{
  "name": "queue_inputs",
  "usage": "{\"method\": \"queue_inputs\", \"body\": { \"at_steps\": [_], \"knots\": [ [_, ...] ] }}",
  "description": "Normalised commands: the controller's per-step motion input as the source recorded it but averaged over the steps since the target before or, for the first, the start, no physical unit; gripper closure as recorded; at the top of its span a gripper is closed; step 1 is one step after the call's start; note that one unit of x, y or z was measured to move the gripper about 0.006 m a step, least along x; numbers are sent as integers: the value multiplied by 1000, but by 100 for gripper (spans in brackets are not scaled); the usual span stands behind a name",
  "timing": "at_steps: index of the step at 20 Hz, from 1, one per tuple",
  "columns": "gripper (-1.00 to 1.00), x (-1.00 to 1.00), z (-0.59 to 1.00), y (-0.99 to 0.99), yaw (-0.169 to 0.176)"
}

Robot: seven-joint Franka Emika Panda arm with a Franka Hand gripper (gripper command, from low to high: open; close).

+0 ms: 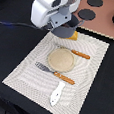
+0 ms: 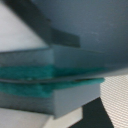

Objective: Interact with the objects in diverse but meaningful ways.

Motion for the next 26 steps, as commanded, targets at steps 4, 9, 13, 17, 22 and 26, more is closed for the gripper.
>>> {"method": "queue_inputs", "body": {
  "at_steps": [4,9,13,17,22,26],
  "knots": [
    [100,-748,0,-426,-1],
    [100,-767,-35,-440,0],
    [100,-800,-69,-399,0],
    [100,-821,-101,-238,0],
    [100,-889,-157,-50,0],
    [100,-998,-179,0,0]
  ]
}}
